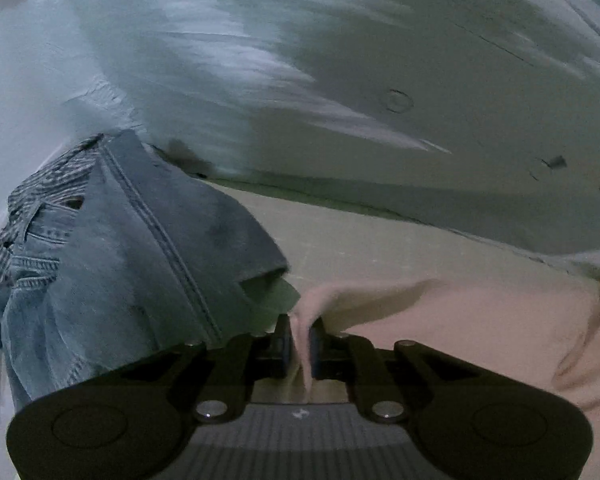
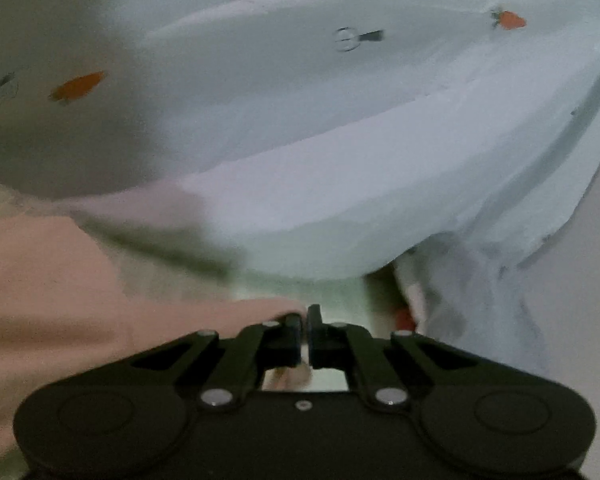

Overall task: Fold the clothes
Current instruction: 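Spread the beige shirt flat on the table with both grippers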

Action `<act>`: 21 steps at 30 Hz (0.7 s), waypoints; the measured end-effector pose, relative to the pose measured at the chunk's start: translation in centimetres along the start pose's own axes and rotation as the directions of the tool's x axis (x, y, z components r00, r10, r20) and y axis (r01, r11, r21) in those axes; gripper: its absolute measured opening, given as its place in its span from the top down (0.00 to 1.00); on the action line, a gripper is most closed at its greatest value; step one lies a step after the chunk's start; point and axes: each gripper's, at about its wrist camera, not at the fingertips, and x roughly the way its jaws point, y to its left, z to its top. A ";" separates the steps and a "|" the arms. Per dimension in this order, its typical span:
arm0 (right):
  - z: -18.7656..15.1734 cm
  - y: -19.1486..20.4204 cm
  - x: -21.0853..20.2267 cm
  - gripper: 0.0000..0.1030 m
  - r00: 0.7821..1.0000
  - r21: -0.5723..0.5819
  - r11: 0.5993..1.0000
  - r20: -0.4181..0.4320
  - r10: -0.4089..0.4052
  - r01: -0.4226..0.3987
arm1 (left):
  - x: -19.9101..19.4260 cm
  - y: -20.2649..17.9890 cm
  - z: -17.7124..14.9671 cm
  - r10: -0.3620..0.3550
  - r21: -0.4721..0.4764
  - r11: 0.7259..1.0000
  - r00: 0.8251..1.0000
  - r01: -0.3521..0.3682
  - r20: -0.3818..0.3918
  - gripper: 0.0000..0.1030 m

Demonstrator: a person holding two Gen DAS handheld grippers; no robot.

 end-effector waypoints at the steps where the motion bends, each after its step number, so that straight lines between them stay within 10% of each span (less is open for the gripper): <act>1: 0.7 -0.6 0.9 0.97 1.000 0.034 0.999 0.000 -0.015 0.015 | 0.4 0.5 0.4 0.016 -0.009 1.000 1.000 -0.016 0.006 0.90; 6: 2.3 -3.0 3.7 0.94 0.997 0.239 0.970 -0.075 -0.034 0.051 | 2.1 2.5 1.3 0.114 -0.140 0.984 0.993 -0.109 0.025 0.85; 12: -2.1 0.0 2.2 0.39 0.977 0.282 0.959 -0.201 0.074 -0.014 | 1.4 -0.9 -1.1 0.014 -0.100 0.995 1.000 -0.015 -0.014 0.37; 21: -9.6 6.3 -3.5 0.35 0.837 0.454 0.854 -0.340 0.430 -0.254 | -0.3 -7.8 -7.7 -0.249 0.041 0.965 0.953 0.259 -0.174 0.29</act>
